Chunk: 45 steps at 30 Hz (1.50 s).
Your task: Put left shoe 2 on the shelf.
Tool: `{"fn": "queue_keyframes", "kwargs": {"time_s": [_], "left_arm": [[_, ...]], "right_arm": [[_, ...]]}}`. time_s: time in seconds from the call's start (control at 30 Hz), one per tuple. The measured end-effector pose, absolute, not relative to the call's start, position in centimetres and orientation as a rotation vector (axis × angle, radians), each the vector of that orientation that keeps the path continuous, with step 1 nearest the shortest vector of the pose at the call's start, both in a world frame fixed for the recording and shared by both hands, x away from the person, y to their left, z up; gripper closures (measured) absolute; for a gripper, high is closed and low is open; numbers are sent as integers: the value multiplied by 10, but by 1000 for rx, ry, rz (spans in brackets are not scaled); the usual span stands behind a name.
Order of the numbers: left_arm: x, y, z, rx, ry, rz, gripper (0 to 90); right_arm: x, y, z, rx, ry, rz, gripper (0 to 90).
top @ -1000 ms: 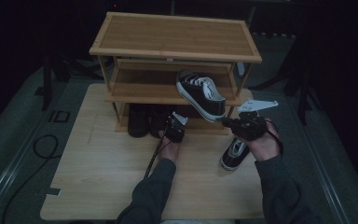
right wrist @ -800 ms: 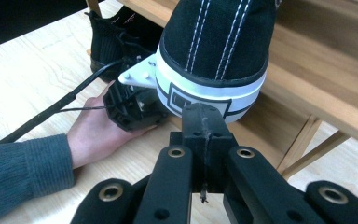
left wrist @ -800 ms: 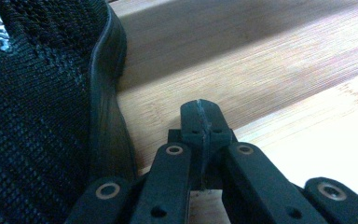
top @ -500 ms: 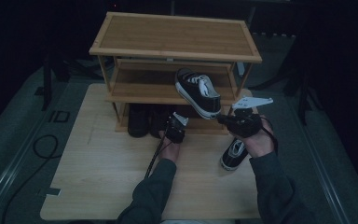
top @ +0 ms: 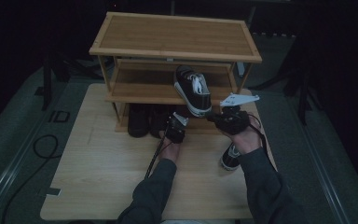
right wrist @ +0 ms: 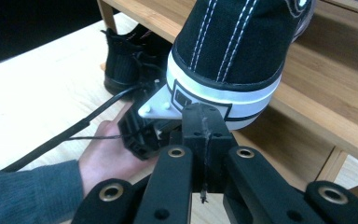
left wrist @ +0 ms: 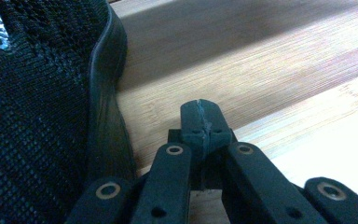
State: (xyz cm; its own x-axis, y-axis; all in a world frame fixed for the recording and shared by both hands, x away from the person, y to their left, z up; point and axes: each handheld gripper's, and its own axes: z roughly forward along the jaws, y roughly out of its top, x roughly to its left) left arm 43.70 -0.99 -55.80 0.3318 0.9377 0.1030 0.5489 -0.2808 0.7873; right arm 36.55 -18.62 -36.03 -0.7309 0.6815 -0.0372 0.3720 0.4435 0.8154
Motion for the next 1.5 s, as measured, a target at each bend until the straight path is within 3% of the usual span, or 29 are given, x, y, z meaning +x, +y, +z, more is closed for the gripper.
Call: {"fn": "queue_keyframes", "kwargs": {"time_s": [1.5], "left_arm": [[437, -11, -558, 1943, 1309, 768, 900]], "right_arm": [[407, -119, -375, 841, 2321, 1161, 900]]}}
